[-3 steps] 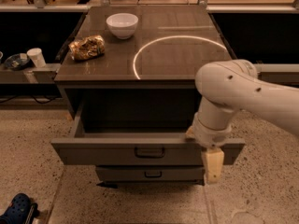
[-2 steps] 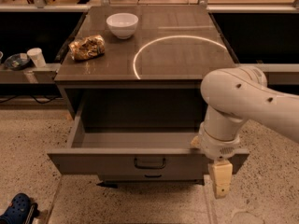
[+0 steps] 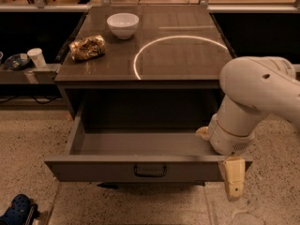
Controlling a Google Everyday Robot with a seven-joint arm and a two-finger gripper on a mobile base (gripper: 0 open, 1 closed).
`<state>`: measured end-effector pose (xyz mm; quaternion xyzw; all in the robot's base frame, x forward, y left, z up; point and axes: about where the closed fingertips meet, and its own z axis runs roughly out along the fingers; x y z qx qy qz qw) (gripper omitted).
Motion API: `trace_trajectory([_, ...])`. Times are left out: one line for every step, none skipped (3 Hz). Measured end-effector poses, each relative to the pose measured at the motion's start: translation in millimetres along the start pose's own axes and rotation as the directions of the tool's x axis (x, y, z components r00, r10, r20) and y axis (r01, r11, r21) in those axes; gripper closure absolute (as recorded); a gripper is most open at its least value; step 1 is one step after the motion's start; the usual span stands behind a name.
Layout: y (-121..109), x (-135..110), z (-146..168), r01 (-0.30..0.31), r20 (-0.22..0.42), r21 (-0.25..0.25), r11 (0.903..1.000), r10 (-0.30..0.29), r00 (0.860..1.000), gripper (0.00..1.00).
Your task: Open top drawer
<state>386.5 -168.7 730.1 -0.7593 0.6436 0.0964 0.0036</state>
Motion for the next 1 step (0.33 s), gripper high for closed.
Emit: trace_trajectory([-13.7,-1.7,-38.8,-0.009,0.043,0.115,0.9933,0.004,0.999,0.0])
